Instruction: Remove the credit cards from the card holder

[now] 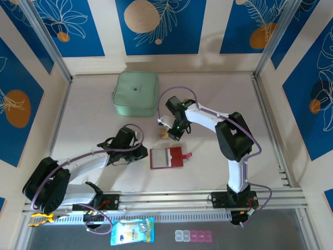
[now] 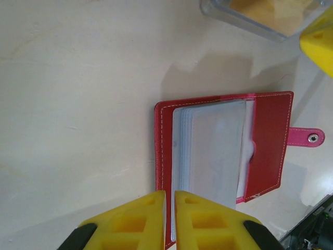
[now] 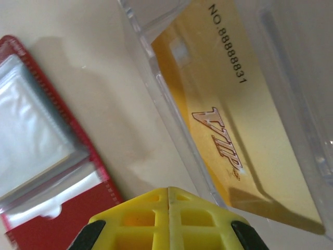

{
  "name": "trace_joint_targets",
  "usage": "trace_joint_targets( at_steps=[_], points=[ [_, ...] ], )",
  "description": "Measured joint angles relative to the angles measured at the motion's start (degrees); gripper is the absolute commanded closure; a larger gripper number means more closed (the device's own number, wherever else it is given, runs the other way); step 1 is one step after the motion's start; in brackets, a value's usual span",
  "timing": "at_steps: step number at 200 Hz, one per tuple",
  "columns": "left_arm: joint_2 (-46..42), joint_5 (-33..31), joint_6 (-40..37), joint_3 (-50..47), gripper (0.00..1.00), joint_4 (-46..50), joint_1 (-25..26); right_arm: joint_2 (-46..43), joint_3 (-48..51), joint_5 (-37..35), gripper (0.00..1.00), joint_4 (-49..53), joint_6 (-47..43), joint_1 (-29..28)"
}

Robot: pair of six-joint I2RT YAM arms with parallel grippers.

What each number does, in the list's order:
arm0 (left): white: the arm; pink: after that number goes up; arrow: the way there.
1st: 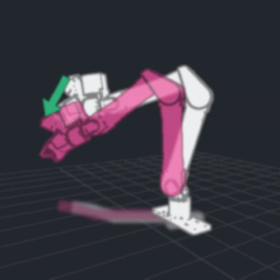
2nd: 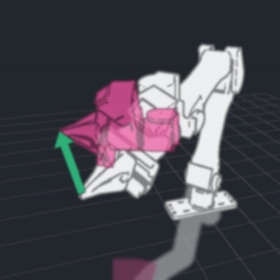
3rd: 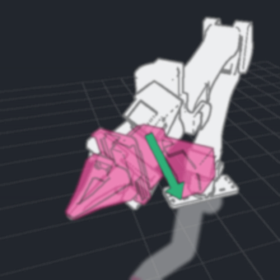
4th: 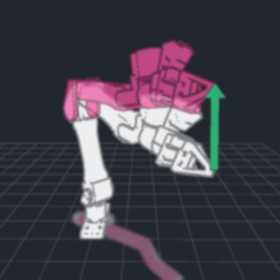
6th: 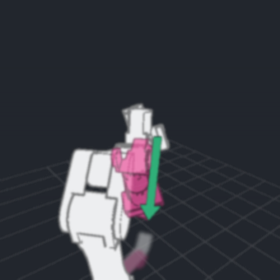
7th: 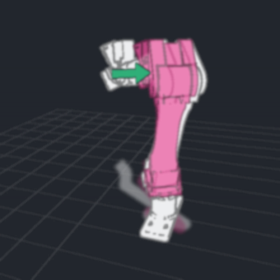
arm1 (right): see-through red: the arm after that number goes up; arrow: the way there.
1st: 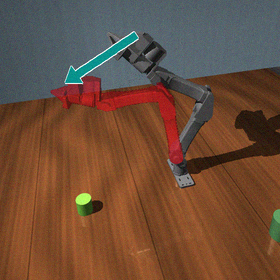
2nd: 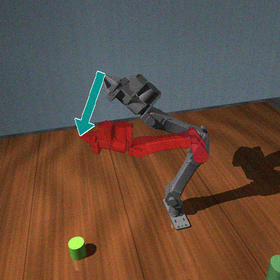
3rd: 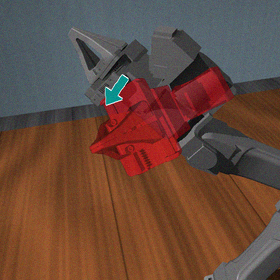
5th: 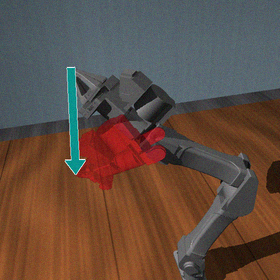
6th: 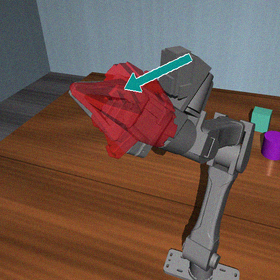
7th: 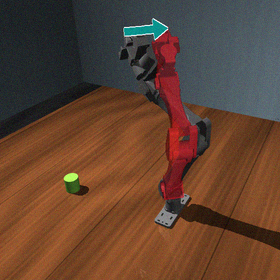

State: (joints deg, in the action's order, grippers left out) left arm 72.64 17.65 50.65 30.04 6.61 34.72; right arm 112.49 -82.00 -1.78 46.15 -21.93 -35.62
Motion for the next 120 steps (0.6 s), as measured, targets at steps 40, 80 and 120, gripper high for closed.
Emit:
trace_joint_targets(
  at_steps=[40,80,120],
  points=[
    [1.2,0.4,0.0,0.0,0.88,-0.4,0.0,0.0,0.0,-2.0,0.95,-2.6,1.4,0.0],
    [2.7,1.3,0.0,0.0,0.88,-1.1,0.2,-0.3,0.1,-2.1,0.95,-2.8,2.1,-0.6],
    [4.5,1.9,0.5,0.0,0.88,-2.3,1.5,-5.4,3.0,-1.5,0.94,-2.9,5.0,-2.2]
  ],
)
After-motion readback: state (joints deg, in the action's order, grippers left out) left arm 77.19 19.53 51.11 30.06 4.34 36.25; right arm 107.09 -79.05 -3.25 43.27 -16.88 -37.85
